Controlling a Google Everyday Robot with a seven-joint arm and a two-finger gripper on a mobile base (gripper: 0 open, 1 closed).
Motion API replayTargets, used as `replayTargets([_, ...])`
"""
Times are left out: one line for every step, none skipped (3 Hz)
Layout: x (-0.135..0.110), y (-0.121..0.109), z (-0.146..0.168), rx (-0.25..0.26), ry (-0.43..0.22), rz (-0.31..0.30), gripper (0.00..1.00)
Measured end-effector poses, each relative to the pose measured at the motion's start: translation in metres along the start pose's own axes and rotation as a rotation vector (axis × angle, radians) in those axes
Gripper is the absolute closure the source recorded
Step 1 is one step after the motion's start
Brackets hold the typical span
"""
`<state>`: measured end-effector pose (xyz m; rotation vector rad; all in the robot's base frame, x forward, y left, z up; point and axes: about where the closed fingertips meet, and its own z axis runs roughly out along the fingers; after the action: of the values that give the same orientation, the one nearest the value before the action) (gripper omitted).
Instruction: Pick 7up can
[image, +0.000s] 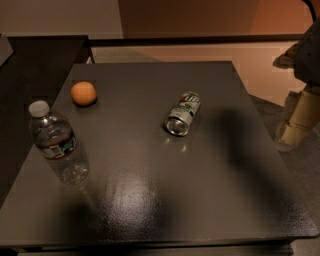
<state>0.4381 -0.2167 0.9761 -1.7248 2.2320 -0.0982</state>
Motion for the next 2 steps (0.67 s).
replayTargets([0.0, 0.0, 0.0, 0.0, 0.0, 0.0, 0.0])
replayTargets([-0.012, -0.009, -0.001, 0.003, -0.012, -0.073, 0.0])
